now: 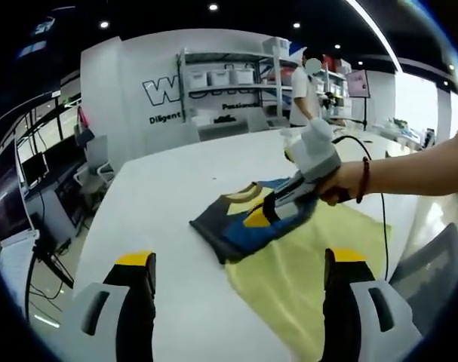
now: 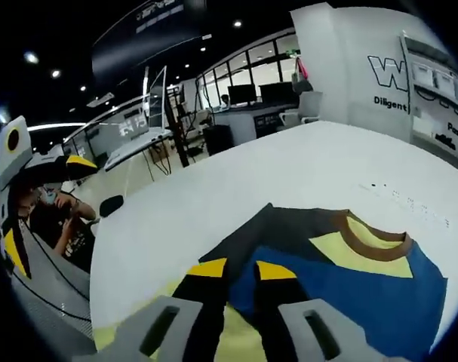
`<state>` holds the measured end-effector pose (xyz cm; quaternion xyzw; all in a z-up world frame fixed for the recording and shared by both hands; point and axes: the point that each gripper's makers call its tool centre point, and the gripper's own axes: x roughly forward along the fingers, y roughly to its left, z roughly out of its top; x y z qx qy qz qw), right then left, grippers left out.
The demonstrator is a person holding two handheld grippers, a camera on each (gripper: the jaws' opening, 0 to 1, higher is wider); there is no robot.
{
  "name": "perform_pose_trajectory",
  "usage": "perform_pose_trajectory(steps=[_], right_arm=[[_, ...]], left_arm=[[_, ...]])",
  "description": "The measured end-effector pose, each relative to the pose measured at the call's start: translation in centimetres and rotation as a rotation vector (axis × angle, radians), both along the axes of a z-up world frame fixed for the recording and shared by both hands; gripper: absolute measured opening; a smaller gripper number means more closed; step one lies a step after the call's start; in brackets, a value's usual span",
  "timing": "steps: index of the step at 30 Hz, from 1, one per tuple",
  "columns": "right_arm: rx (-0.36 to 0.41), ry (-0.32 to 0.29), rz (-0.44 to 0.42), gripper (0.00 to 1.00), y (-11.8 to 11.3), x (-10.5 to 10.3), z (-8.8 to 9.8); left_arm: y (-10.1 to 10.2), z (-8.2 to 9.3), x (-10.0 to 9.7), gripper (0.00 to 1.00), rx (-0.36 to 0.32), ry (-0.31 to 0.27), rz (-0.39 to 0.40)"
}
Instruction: Fold the garment on the visible template until the final outline fits inside the template.
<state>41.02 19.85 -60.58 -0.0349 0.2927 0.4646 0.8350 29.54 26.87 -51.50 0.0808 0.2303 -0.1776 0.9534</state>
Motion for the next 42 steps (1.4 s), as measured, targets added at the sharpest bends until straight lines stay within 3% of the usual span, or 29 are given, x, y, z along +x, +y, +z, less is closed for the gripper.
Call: perform_pose_trajectory(steps=[5,16,20,35,42], right_arm=[[0.045,-0.002,-0.071,0.21,-2.3,0.5,1.1],[0.07,0.026,-0.177,0.45,-5.7,1.0,1.8],[0.082,0.023,-0.272,0.49,-9.7,0.5,2.3],[0.046,0.06,-0.393,0.53,-14.7,-1.1,0.2],[-0.029,0.075,-0.432,0.53,-16.5,-1.5,-1.4]], left_arm=[[-0.4,-0.2,0.3,0.96,-0.005,0.005,-0.013],[-1.4,-0.2,0.6,0.99,0.004,-0.001,-0.039],[-2.7,-0.3,0.7,0.99,-0.005,0.008,-0.072],[-4.3,-0.8,0.8,0.98,0.006,0.018,-0.122],[-4.7,-1.1,0.6,0.98,0.012,0.028,-0.138]])
